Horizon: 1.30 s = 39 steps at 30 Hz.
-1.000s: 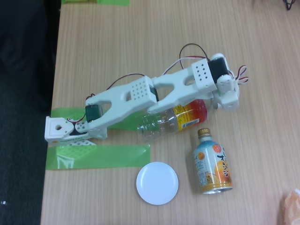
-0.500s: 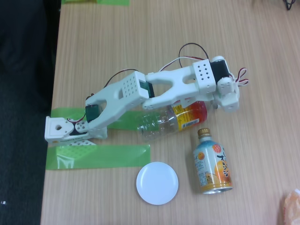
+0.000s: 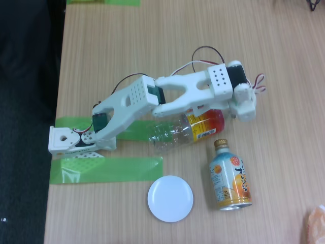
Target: Pick up the plastic bottle and stand it up on the white place
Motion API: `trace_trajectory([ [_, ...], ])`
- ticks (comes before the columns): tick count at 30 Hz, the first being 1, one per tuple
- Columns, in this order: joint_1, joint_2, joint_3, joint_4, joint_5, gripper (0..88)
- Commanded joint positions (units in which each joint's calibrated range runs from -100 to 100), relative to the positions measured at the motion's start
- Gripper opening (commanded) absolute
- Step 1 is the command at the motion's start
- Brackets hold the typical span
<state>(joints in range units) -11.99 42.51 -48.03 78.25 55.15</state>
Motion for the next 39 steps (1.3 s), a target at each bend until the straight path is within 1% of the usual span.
trace_trajectory([
  [1, -1.6, -3.5, 0.5, -3.1, -0.1, 32.2],
  [6, -1.6, -3.6, 3.0, -5.4, -0.1, 32.2],
  [39, -0.9, -3.3, 7.2, -5.5, -0.1, 32.1],
])
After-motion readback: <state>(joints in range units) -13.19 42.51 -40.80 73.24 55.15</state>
